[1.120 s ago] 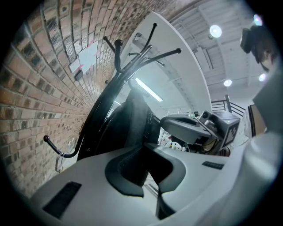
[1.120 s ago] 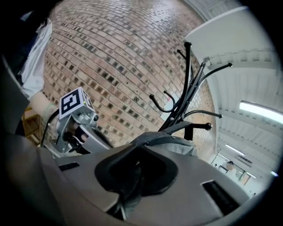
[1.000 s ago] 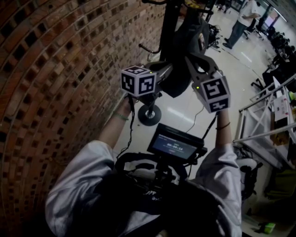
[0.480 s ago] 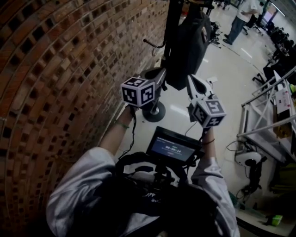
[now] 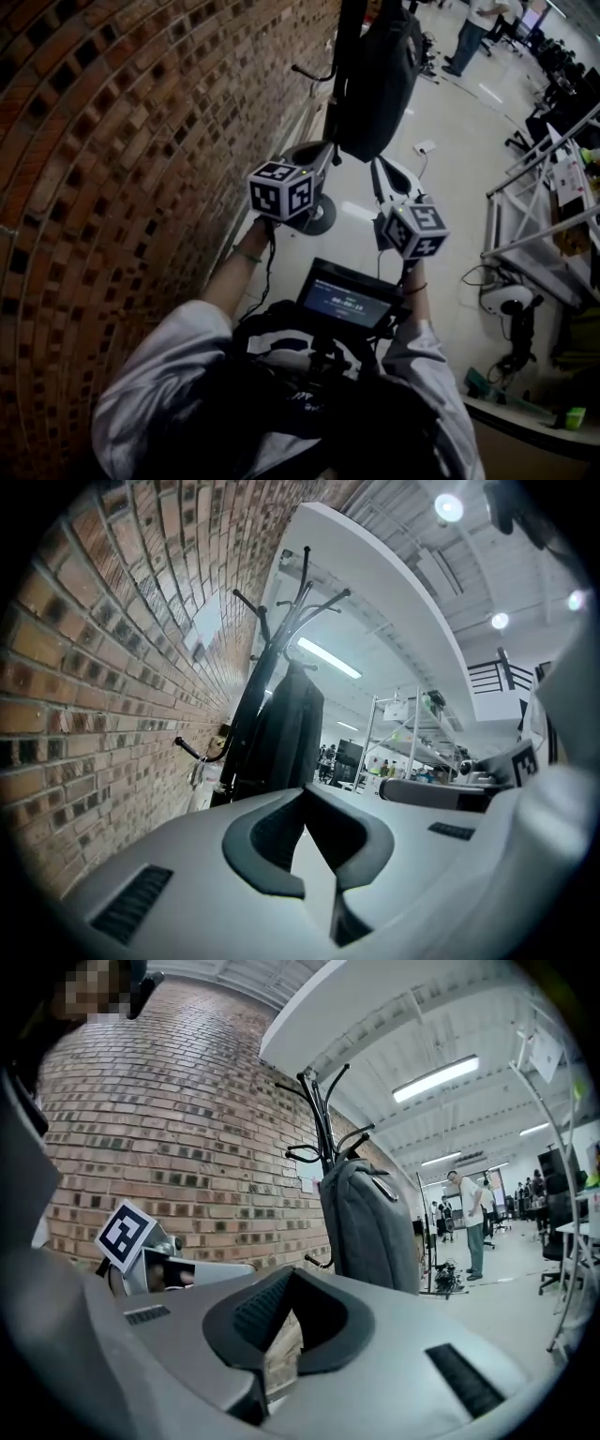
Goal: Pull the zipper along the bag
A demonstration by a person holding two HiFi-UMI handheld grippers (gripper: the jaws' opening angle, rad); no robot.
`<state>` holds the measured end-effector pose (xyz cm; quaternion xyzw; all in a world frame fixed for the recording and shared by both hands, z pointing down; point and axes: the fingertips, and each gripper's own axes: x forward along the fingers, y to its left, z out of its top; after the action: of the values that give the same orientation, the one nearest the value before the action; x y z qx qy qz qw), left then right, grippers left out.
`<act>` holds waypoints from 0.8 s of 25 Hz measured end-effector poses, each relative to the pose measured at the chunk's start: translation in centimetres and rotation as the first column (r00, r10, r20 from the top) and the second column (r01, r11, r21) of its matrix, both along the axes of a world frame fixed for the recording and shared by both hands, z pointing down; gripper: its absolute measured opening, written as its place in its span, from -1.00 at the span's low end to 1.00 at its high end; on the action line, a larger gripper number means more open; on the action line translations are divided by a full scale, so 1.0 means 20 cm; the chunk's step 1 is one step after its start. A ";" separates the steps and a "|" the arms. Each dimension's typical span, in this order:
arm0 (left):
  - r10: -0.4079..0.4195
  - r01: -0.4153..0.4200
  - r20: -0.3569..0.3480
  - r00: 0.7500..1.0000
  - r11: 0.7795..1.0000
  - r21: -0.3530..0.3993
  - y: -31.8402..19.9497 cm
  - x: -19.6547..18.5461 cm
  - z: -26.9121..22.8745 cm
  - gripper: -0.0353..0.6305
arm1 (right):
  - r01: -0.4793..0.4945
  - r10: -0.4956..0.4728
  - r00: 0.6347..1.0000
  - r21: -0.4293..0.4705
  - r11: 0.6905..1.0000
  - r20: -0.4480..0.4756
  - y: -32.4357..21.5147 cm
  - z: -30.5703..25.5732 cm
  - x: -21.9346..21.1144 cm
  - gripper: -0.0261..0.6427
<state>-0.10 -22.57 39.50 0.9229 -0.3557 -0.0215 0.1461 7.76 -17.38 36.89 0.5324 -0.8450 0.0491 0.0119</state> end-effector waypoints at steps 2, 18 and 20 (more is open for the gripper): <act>0.003 -0.003 -0.003 1.000 1.000 0.000 0.02 0.01 -0.01 -0.88 | -0.004 0.004 1.000 0.000 1.000 -0.008 0.01 -0.01 0.00 -0.89; -0.018 0.018 -0.031 0.999 1.000 -0.010 0.07 0.05 0.01 -0.88 | 0.050 -0.050 0.999 0.003 0.999 0.003 0.01 -0.01 -0.06 -0.89; -0.023 0.023 -0.028 0.999 1.000 -0.008 0.07 0.04 0.01 -0.88 | 0.051 -0.051 0.999 0.006 0.999 0.002 0.00 -0.01 -0.06 -0.89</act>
<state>0.77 -21.26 39.72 0.9178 -0.3641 -0.0348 0.1545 6.49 -17.35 36.78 0.5108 -0.8584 0.0466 0.0106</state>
